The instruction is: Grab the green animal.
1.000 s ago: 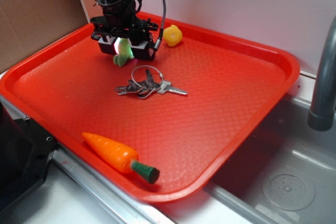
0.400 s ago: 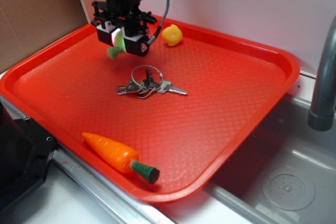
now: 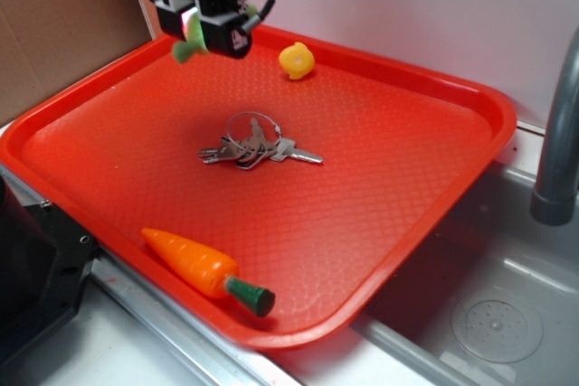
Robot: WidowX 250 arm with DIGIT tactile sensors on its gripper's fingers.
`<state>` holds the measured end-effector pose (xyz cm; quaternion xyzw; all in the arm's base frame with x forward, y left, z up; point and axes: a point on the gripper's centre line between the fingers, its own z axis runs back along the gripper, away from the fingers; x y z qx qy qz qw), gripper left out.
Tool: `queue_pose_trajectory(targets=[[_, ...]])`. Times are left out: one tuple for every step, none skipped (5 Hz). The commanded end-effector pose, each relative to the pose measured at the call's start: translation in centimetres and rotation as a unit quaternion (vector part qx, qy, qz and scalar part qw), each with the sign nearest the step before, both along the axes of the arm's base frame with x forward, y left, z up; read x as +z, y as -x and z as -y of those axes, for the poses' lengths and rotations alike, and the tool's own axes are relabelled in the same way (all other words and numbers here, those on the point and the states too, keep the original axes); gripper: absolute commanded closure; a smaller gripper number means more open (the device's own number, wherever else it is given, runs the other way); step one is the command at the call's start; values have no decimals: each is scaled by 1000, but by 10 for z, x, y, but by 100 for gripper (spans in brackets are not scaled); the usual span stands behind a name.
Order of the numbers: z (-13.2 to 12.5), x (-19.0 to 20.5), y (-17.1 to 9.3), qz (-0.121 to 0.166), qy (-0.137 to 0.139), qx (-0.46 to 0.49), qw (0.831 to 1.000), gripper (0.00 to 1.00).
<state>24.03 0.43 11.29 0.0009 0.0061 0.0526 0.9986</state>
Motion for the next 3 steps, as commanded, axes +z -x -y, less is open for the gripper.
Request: queue_pose_trajectory(targets=[[18, 55, 30, 51, -9, -18, 998, 100], [23, 57, 41, 62, -21, -9, 998, 100], [18, 51, 38, 50, -16, -3, 999, 100]])
